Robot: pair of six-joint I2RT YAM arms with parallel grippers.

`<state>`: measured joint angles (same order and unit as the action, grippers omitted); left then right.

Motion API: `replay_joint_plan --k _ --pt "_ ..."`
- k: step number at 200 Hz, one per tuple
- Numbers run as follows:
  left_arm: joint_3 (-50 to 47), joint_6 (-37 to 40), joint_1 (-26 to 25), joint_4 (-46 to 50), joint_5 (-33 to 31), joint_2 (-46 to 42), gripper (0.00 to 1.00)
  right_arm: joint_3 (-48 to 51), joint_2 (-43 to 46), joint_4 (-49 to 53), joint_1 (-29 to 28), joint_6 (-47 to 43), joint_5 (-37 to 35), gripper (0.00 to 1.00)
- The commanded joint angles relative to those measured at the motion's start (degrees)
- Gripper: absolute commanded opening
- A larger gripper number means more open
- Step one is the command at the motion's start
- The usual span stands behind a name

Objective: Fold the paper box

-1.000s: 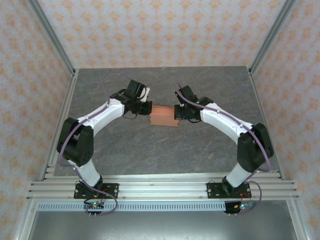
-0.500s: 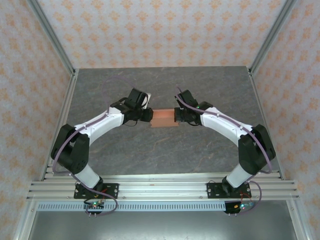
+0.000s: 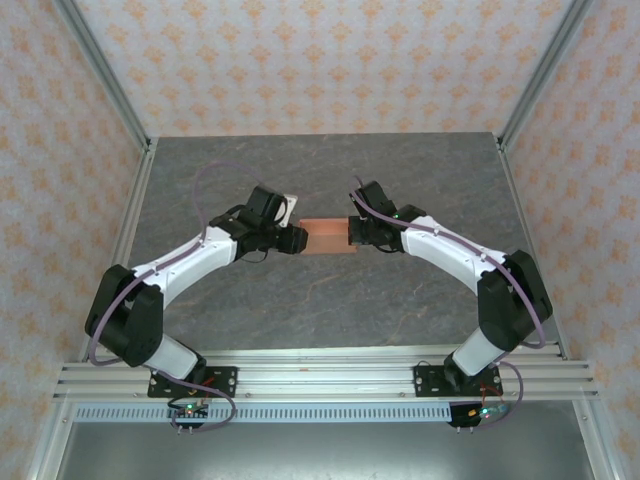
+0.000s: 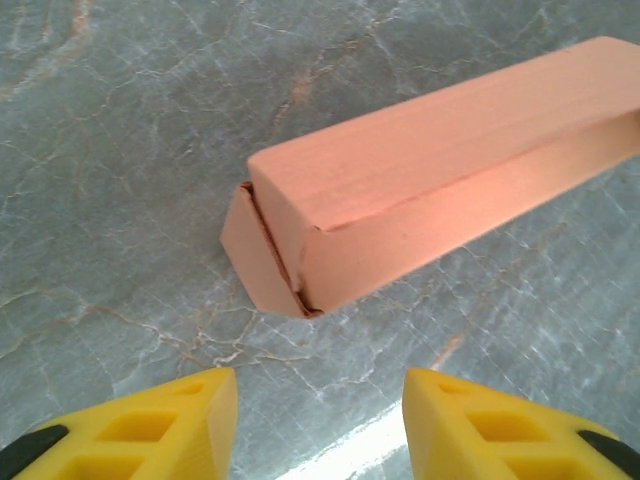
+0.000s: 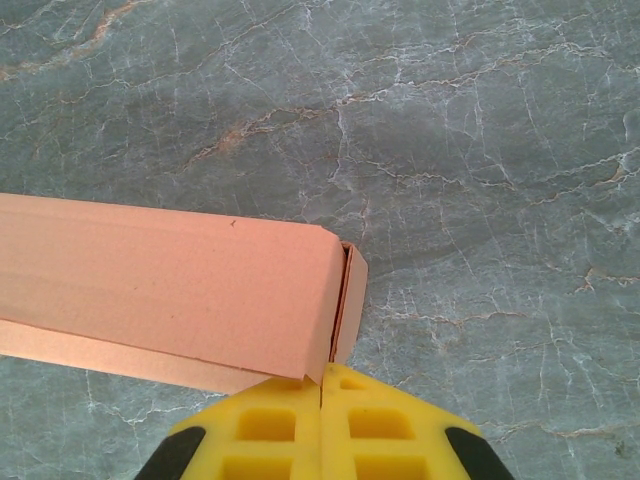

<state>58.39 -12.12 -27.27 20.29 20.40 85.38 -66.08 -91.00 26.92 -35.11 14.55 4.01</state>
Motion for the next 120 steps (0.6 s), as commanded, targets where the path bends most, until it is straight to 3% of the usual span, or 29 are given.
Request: replay_joint_plan --k 1,56,120 --pt "-1.65 -0.86 0.77 -4.35 4.6 -3.89 0.49 0.69 1.39 0.82 -0.46 0.01 -1.43 0.01" --pt "-4.48 -9.12 5.64 -13.27 6.77 -8.32 0.58 0.46 1.65 0.77 -0.39 -0.34 -1.38 0.01" --pt "2.58 -15.59 8.3 -14.28 8.94 1.5 0.61 0.52 1.76 0.9 -0.4 -0.57 -1.92 0.01"
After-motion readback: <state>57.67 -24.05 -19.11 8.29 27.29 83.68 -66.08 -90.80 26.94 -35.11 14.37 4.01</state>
